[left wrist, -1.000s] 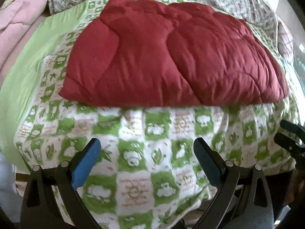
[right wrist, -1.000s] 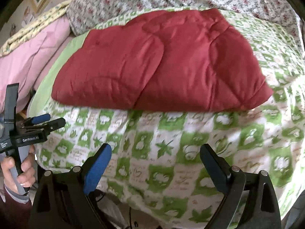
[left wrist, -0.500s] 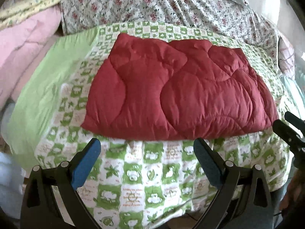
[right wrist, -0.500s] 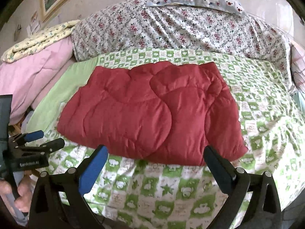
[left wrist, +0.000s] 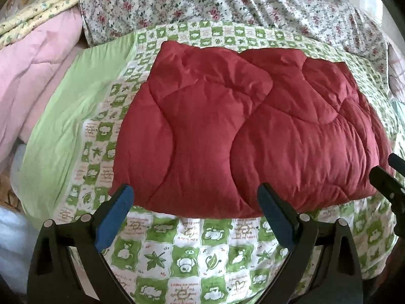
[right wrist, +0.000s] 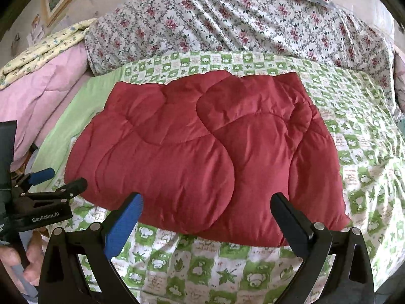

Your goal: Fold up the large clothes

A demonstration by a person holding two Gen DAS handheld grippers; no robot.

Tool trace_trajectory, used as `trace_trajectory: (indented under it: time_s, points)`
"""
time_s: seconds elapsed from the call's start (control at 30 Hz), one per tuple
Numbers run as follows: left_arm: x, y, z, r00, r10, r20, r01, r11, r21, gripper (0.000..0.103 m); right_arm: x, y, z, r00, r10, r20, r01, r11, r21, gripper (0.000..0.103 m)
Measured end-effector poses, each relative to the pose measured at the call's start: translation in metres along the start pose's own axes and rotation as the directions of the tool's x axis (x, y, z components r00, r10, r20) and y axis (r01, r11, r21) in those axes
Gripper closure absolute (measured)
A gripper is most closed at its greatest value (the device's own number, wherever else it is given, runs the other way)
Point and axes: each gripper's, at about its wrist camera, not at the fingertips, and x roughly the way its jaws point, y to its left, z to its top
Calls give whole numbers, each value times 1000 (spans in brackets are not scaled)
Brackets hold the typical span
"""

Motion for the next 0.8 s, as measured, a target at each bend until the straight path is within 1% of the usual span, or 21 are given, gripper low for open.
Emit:
trace_trajectory:
  time_s: [0.1, 0.23, 0.4, 0.8]
  points:
    - [4, -1, 2, 1000, 6, -16, -6, 1000, -8, 4, 5, 0, 4, 1000, -4, -15, 4, 1000, 5, 2]
    - [10, -2, 3, 998, 43, -38, -43, 999, -5, 4, 12, 0, 7, 999, -5, -36, 6, 1000, 3, 2]
    - [13, 1, 4, 998, 23, -55, -23, 1000, -13, 4, 18, 2, 11, 999, -15, -52, 15, 1000, -3, 2]
    - [8, 0, 10, 999, 1, -47, -2, 1000, -17, 4, 16, -1, 21, 999, -20, -41, 20, 1000, 3, 2]
